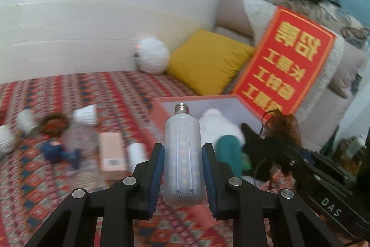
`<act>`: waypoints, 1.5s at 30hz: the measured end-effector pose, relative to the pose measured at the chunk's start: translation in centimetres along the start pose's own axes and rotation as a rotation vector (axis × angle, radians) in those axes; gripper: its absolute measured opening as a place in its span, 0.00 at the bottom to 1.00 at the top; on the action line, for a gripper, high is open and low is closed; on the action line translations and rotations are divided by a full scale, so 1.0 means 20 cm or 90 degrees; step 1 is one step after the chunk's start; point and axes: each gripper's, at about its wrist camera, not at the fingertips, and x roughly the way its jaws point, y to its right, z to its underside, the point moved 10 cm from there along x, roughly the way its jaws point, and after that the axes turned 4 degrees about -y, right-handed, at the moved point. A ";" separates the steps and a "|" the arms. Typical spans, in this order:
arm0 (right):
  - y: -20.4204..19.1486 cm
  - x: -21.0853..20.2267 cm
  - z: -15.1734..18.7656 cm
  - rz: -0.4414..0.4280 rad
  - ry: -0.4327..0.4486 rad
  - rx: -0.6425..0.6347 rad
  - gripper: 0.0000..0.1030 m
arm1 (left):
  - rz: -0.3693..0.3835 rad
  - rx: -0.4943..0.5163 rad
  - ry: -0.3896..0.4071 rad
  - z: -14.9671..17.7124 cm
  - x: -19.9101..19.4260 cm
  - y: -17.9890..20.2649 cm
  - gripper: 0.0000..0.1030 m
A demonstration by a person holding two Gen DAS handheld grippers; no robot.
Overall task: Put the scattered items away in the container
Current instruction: 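Carry bracelet and LED bulb into the pink box and release both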
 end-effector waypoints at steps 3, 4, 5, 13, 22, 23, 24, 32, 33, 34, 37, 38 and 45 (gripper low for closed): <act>0.17 -0.02 -0.04 0.035 0.014 0.028 0.19 | 0.018 0.017 -0.008 -0.03 0.10 0.13 0.27; 0.23 -0.02 -0.05 0.048 0.018 0.040 0.19 | 0.024 0.023 -0.011 -0.04 0.13 0.17 0.27; 0.30 -0.03 -0.05 0.060 0.022 0.054 0.19 | 0.032 0.024 -0.020 -0.04 0.19 0.20 0.27; 0.74 0.08 -0.09 0.123 0.019 0.149 0.19 | 0.060 0.041 -0.059 -0.12 0.55 0.39 0.27; 1.05 0.31 0.01 0.213 -0.031 0.172 0.29 | 0.043 0.098 -0.159 -0.05 1.02 0.50 0.33; 1.07 0.33 0.02 0.228 -0.037 0.169 0.49 | 0.045 0.096 -0.170 -0.03 1.05 0.49 0.47; 1.10 0.35 0.03 0.242 -0.043 0.166 0.75 | 0.047 0.093 -0.181 -0.01 1.07 0.49 0.52; 1.12 0.28 0.01 0.255 0.010 0.205 0.93 | 0.030 0.052 -0.081 -0.15 0.77 0.28 0.85; 1.10 0.26 0.00 0.249 0.019 0.209 0.93 | 0.024 0.049 -0.076 -0.16 0.73 0.24 0.85; 1.07 0.25 -0.02 0.244 0.029 0.211 0.93 | 0.017 0.045 -0.071 -0.17 0.69 0.20 0.85; 0.87 0.23 -0.10 0.215 0.064 0.187 0.94 | -0.015 0.037 -0.053 -0.15 0.52 0.04 0.86; 0.79 0.23 -0.13 0.203 0.075 0.175 0.94 | -0.026 0.031 -0.049 -0.13 0.47 -0.02 0.86; 0.07 0.42 -0.16 0.087 0.056 0.016 0.97 | -0.126 -0.029 -0.036 0.03 0.14 -0.55 0.89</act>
